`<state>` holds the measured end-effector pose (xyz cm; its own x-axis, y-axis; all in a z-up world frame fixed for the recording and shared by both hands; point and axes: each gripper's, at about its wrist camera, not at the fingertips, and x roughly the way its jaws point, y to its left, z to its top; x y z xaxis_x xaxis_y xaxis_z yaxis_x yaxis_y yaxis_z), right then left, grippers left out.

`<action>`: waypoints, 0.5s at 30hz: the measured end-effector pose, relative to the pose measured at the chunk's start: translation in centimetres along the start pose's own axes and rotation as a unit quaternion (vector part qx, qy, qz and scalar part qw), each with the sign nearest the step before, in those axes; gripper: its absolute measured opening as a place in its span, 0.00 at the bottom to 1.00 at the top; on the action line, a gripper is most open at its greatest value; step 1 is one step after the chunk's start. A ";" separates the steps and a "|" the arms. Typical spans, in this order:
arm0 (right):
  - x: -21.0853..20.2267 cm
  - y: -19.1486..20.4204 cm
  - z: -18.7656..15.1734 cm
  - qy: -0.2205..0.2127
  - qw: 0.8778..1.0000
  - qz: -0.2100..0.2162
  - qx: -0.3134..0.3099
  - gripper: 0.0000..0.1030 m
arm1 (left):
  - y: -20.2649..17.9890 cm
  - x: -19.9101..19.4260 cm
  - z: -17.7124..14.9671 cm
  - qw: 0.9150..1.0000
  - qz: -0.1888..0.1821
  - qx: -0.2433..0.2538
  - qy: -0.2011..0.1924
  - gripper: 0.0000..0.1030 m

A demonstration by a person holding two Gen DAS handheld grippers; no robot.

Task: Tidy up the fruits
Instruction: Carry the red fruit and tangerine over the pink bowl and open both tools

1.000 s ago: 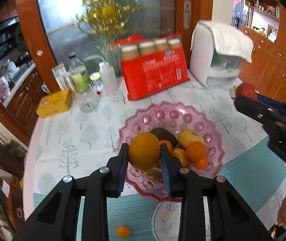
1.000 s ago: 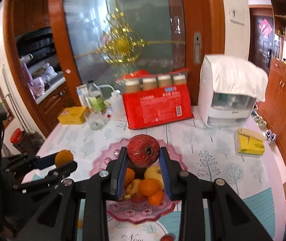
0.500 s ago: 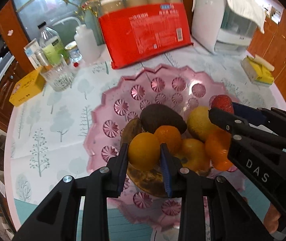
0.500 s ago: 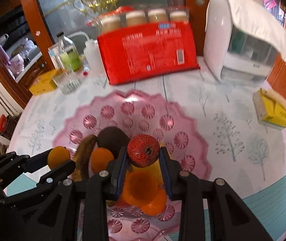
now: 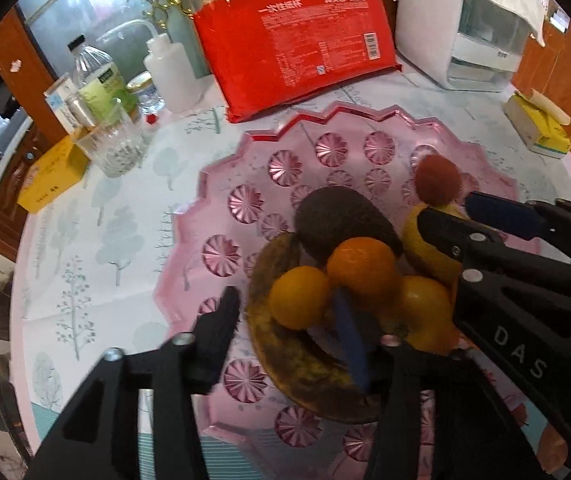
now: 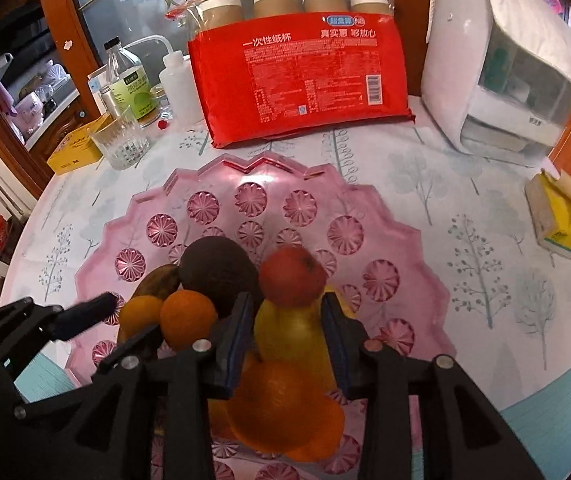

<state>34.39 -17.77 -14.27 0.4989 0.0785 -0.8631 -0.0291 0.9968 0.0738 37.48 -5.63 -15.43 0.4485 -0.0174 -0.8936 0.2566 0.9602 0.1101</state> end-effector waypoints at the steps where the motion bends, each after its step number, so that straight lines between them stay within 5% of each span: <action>1: -0.1 0.0 0.0 -0.002 1.000 0.002 0.000 0.40 | 0.1 0.0 0.0 1.000 0.003 -0.001 0.000 0.58; 7: -1.0 0.2 -0.2 -0.014 1.000 0.011 0.004 0.41 | 0.8 -0.7 -0.2 1.000 -0.006 -0.016 -0.002 0.79; 15: -2.7 0.3 -0.5 -0.026 1.000 0.015 0.009 0.41 | 0.1 -2.8 -0.3 1.000 -0.006 -0.012 -0.017 0.84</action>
<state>32.64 -17.63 -12.14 0.5421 0.1078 -0.8333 -0.0289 0.9935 0.1097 35.98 -5.39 -13.10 0.4735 -0.0388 -0.8799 0.2421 0.9663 0.0877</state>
